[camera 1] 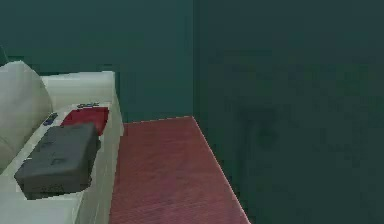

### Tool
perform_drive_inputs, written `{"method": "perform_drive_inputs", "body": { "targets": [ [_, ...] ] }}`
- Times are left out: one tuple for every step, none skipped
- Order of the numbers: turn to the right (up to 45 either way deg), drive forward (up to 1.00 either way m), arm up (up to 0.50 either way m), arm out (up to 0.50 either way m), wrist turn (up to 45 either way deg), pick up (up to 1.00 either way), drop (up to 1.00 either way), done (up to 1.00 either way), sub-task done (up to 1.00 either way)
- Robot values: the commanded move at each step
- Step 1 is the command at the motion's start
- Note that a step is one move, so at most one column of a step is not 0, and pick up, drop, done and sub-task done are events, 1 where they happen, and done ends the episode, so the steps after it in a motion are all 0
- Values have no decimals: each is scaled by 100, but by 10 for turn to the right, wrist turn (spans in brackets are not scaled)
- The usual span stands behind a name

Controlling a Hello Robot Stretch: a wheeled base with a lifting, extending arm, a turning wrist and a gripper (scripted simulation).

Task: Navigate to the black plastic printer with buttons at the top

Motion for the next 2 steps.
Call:
{"method": "perform_drive_inputs", "body": {
  "targets": [
    [-360, 0, 0, 0, 0, 0, 0, 0, 0],
    [0, 0, 0, 0, 0, 0, 0, 100, 0]
  ]
}}
